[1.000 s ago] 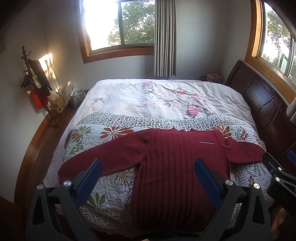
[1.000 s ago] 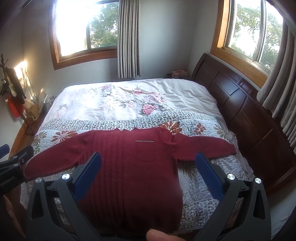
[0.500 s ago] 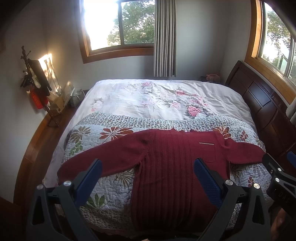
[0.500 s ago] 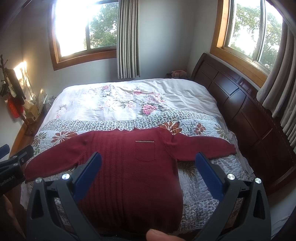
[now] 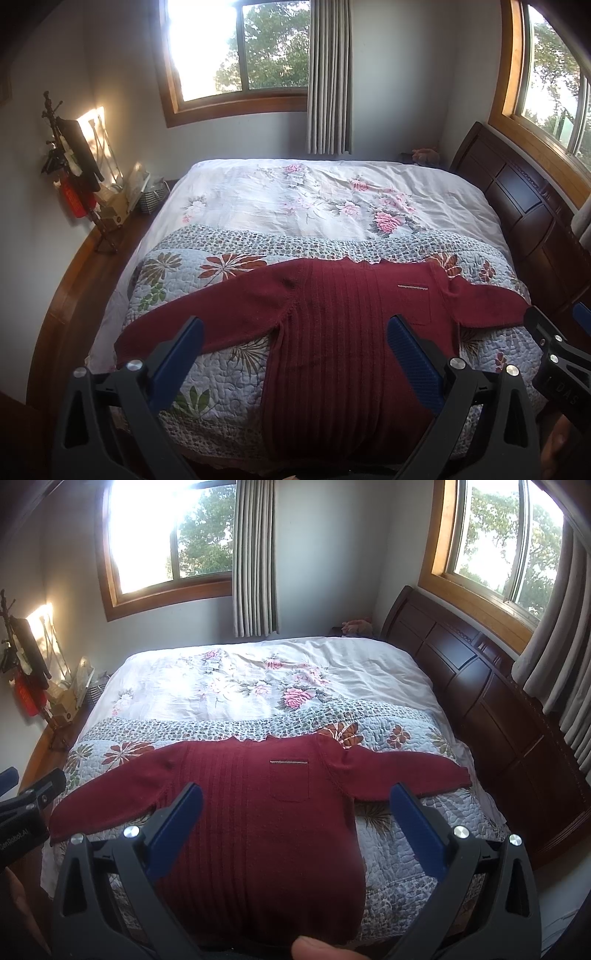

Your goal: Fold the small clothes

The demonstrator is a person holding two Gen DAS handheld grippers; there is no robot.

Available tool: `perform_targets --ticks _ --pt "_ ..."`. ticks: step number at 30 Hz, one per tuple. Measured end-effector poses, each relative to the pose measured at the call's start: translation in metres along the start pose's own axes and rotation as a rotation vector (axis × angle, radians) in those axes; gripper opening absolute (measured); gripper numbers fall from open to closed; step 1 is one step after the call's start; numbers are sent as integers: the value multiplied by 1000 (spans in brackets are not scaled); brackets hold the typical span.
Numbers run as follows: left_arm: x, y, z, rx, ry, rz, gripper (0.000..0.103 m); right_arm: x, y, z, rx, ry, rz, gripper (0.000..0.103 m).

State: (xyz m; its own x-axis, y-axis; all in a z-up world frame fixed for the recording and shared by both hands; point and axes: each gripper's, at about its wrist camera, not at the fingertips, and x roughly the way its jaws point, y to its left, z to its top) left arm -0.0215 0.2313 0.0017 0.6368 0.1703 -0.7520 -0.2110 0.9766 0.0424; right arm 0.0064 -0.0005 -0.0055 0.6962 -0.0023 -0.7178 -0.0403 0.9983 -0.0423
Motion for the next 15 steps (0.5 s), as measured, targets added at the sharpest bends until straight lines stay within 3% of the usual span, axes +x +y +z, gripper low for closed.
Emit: perform_targets --ticks 15 --pt "1 -1 -1 9 -22 11 99 2 -2 -2 -2 2 -8 100"
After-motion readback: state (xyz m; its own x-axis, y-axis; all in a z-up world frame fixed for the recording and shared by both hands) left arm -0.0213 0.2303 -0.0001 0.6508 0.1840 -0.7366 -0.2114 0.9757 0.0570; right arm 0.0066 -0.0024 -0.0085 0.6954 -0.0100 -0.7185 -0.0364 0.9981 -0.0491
